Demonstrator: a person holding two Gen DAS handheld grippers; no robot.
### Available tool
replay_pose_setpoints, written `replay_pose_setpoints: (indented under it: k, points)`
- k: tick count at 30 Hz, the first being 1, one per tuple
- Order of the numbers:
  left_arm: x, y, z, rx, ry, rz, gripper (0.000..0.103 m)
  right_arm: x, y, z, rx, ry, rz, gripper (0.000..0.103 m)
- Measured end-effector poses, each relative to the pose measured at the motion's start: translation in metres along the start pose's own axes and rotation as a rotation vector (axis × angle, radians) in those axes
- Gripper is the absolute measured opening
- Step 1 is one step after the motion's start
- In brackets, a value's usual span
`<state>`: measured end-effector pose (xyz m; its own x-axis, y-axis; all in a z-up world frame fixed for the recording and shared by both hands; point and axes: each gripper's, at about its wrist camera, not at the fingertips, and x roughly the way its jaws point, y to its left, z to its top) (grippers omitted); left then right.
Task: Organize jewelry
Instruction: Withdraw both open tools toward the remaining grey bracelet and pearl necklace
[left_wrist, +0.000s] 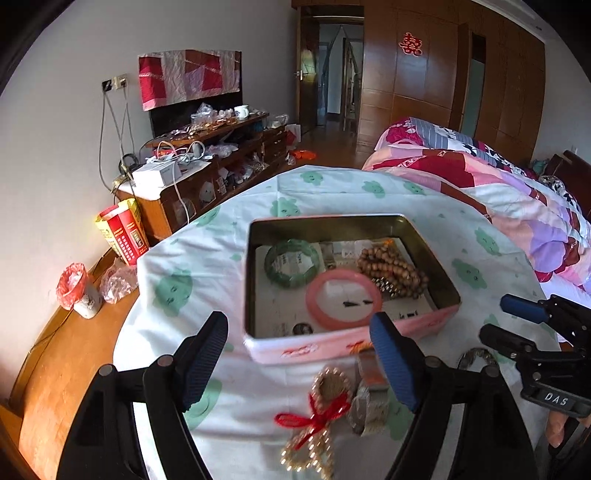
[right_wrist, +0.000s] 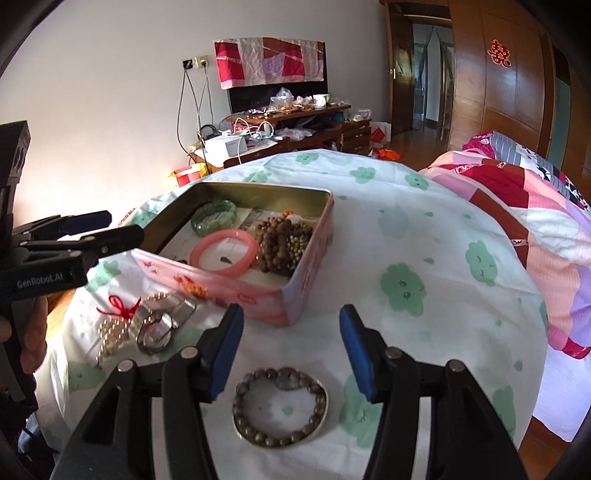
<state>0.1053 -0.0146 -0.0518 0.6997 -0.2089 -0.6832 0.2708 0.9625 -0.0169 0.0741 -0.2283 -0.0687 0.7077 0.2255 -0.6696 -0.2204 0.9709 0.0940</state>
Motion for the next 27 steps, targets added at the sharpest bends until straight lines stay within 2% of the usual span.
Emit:
replay_pose_setpoints:
  k: [11,25,26,27]
  points:
    - [-0.007,0.033,-0.045,-0.087,0.061,0.033,0.079,-0.015,-0.013,-0.027,0.034,0.011,-0.033,0.061]
    - [0.014,0.020,-0.064,-0.091,0.125,0.044,0.079,-0.010,-0.014,-0.051,0.040,0.042,-0.067,0.061]
    - [0.014,0.019,-0.064,-0.089,0.124,0.044,0.079,-0.009,-0.014,-0.051,0.039,0.044,-0.068,0.061]
    - [0.014,0.016,-0.065,-0.082,0.122,0.037,0.068,-0.008,-0.013,-0.051,0.036,0.045,-0.069,0.061]
